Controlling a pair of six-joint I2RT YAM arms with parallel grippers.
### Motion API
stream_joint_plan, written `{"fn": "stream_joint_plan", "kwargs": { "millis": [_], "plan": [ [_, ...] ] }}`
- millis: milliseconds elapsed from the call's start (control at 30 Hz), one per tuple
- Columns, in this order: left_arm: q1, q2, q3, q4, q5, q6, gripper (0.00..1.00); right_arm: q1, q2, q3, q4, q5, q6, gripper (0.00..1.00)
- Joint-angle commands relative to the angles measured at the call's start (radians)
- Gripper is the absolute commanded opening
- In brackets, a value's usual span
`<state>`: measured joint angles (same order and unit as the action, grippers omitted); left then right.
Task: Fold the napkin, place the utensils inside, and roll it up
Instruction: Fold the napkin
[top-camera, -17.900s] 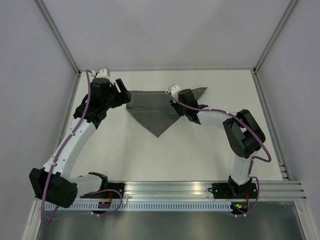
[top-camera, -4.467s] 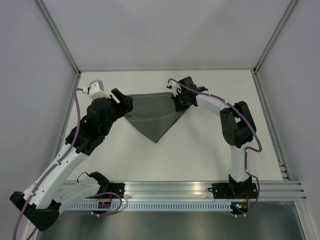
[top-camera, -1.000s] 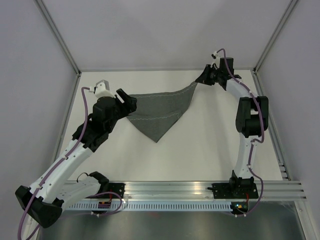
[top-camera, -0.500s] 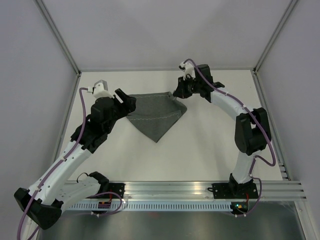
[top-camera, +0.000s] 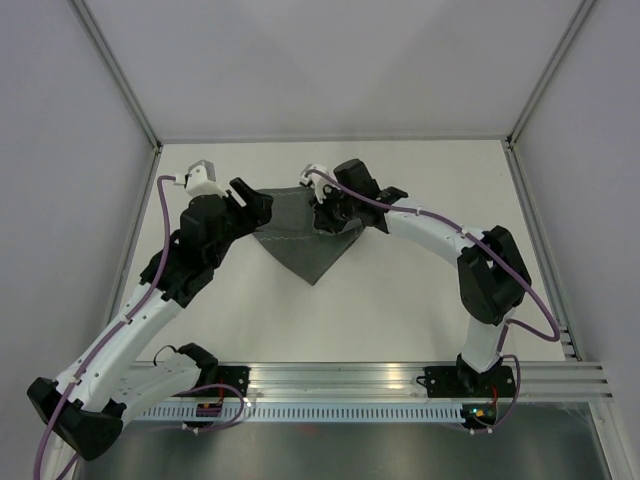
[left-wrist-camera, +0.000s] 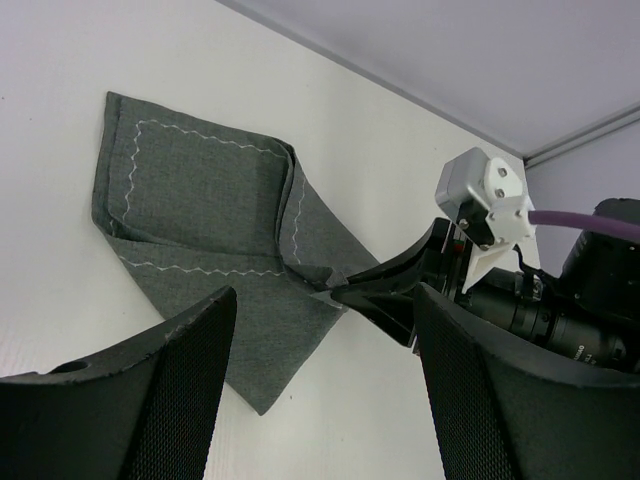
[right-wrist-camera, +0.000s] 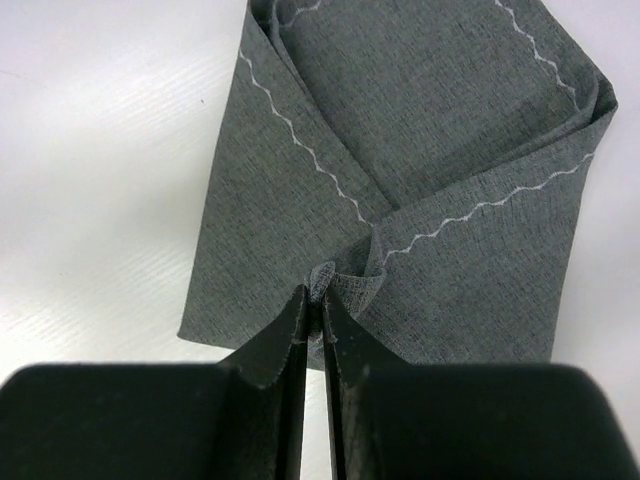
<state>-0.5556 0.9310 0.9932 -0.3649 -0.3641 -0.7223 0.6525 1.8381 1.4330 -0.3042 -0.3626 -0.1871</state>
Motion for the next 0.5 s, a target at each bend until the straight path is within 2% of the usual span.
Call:
{"fn": "stream_joint_plan", "kwargs": {
  "millis": [0,200,467],
  "plan": [
    [0.006,-0.011,0.018,0.018,0.01,0.009,0.76,0.013,-0.06,-0.017,-0.001,0.066,-0.086,0.13],
    [0.006,0.002,0.021,0.018,0.013,0.004,0.76,0.065,-0.097,-0.066,-0.003,0.094,-0.146,0.13],
    [0.006,0.014,0.018,0.023,0.017,0.0,0.76,0.119,-0.065,-0.094,0.01,0.122,-0.157,0.12]
  ]
}}
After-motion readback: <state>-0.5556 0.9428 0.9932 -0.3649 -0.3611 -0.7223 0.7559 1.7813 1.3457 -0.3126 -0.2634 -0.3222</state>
